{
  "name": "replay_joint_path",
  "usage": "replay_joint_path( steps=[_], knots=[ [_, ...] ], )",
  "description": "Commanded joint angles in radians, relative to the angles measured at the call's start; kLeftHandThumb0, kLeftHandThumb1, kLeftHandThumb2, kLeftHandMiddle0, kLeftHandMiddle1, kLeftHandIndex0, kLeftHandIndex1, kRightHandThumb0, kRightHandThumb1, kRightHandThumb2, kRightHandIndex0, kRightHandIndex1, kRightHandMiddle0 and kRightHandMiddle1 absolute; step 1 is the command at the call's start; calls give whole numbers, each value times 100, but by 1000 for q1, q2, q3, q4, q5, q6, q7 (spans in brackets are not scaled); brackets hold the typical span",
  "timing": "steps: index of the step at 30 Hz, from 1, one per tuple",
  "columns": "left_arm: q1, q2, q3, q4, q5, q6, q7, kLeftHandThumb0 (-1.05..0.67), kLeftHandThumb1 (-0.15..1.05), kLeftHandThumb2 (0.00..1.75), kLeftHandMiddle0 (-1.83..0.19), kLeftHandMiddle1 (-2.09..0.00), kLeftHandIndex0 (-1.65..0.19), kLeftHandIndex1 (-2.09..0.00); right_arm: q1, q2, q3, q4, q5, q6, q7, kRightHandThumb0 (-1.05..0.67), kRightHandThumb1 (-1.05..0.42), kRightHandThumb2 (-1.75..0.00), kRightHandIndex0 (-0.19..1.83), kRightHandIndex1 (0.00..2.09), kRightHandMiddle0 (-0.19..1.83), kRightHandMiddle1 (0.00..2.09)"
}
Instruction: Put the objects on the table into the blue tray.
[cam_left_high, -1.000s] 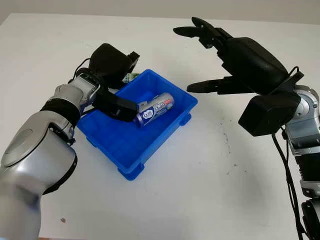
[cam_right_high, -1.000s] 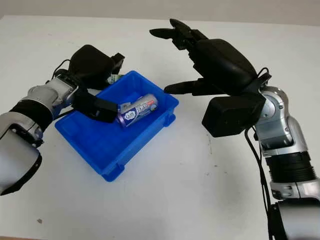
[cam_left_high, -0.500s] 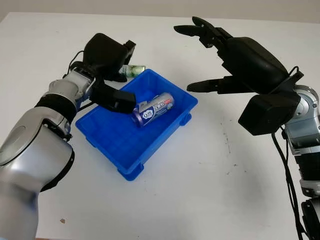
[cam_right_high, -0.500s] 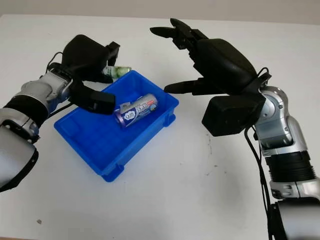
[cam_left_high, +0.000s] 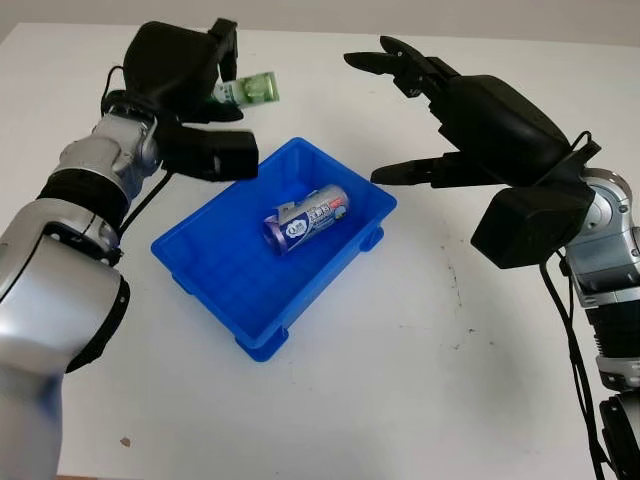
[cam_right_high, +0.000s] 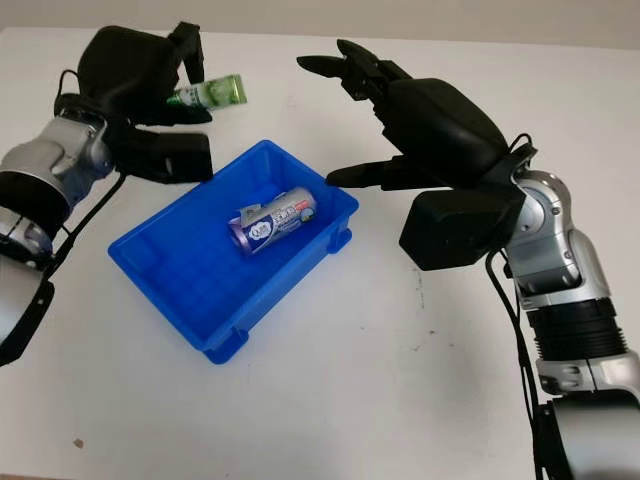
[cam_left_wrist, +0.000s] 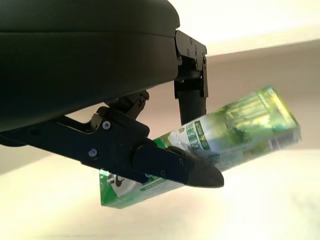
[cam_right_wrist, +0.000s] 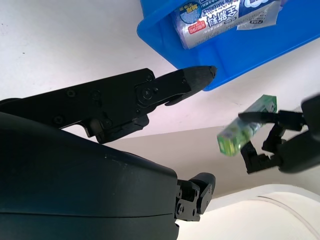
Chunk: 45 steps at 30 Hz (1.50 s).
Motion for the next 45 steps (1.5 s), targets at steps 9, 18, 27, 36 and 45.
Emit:
replay_joint_path(
  steps=[9, 18, 27, 36, 45],
  knots=[
    [55, 113, 218, -309, -283, -121, -413, -44, 105, 24, -63, -208, -52, -209, -11, 1, 3, 5, -7, 0, -12, -54, -104, -6, 1, 6, -19, 56],
    [293, 192, 349, -830, -491, 52, -801, -43, 105, 27, -71, -209, -42, -209, -21, -7, 0, 43, -22, 17, -20, -52, -104, -5, 0, 6, -18, 50],
    [412, 279, 405, -1146, -622, 224, -1095, -46, 105, 34, -83, -209, -43, -209, -22, -7, -2, 57, -20, 26, -22, -51, -104, -5, 1, 6, -15, 46],
    [529, 302, 398, -1335, -682, 546, -1223, -40, 105, 32, -71, -209, -36, -209, -23, -6, 6, 55, -37, 43, -24, -52, -105, -6, 0, 6, -14, 40],
    [554, 258, 341, -1346, -637, 735, -1184, -53, 105, 31, -17, -101, 15, -83, -14, -3, 4, 43, -29, 41, -19, -51, -104, -6, 0, 5, -11, 36]
  ],
)
